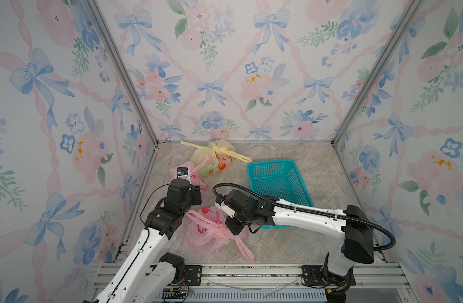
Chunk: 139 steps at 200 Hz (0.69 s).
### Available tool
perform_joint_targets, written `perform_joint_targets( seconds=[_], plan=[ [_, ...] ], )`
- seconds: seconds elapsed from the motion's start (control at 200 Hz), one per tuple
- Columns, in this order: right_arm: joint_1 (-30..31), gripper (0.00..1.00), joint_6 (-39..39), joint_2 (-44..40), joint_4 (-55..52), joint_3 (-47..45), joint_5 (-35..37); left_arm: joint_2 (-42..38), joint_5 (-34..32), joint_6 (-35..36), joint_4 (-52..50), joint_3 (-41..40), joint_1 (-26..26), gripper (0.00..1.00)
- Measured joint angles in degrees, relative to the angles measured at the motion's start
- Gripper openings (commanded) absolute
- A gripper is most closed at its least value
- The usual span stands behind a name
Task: Untie the knot of a plastic bag & take out the apple
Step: Move the plastic bag to the center of the board.
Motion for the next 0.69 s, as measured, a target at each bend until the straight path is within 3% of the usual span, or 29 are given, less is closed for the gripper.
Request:
perform_joint_targets(
  seconds=[0.325,0.555,0.695],
  plan=[
    [-13.29,0.00,2.12,-3.10,3.34,0.37,-1.86,3.56,4.26,4.96,4.31,1.79,-10.38,0.44],
    [-14.97,0.00,2.69,-3.10,5.05,0.35,-4.87,12.46,6.99,8.46,8.22,2.10,-17.46,0.48],
    [-15.85,0.00,3.41,-3.10,5.92,0.33,-6.54,17.35,7.74,9.35,9.07,2.32,-19.12,0.49]
  ],
)
